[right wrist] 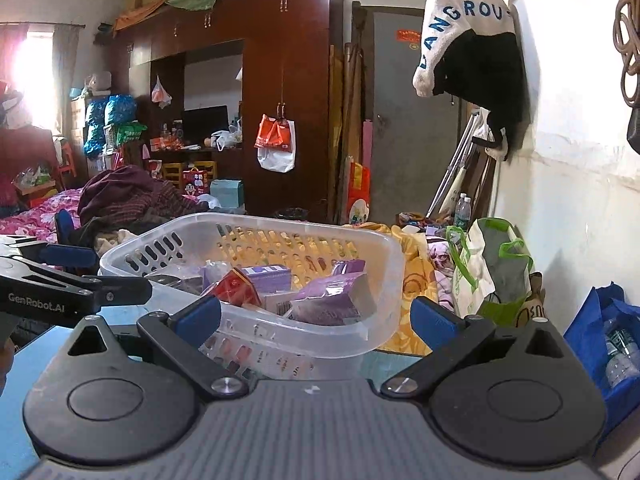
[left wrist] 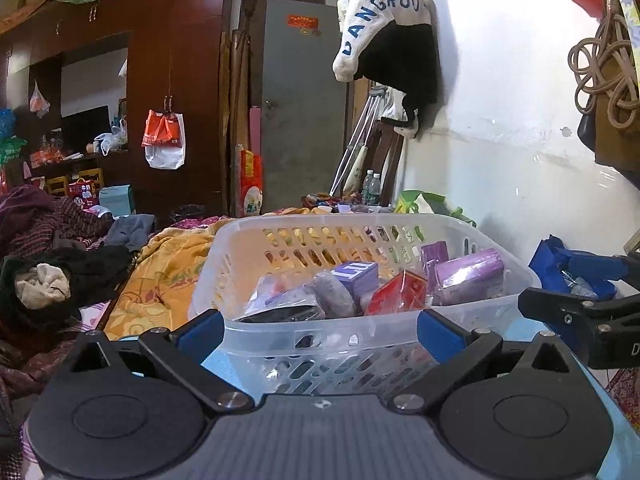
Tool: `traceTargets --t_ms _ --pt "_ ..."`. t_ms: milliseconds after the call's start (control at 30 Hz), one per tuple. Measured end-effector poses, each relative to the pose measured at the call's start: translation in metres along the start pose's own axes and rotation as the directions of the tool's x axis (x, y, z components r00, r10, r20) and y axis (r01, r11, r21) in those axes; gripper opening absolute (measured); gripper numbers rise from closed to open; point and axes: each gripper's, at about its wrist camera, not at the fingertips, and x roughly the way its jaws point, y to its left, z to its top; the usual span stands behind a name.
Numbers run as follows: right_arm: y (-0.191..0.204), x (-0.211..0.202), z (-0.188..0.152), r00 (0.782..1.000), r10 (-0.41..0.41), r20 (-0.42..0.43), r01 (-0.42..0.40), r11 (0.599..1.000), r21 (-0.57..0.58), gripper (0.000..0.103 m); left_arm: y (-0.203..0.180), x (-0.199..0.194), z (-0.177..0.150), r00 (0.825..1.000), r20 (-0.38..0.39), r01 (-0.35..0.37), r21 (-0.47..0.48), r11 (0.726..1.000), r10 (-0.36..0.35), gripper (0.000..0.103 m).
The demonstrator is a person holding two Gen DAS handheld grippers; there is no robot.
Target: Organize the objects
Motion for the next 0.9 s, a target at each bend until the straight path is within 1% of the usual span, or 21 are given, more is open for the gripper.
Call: traceTargets --t_ms 900 --pt "-0.0034 -0.0033 -0.0029 1.0 0.001 0.016 -0.002 1.0 0.031 0.103 -0.0081 -0.0007 -0.0003 1.0 -0.002 0.005 0.01 1.0 -0.005 0.103"
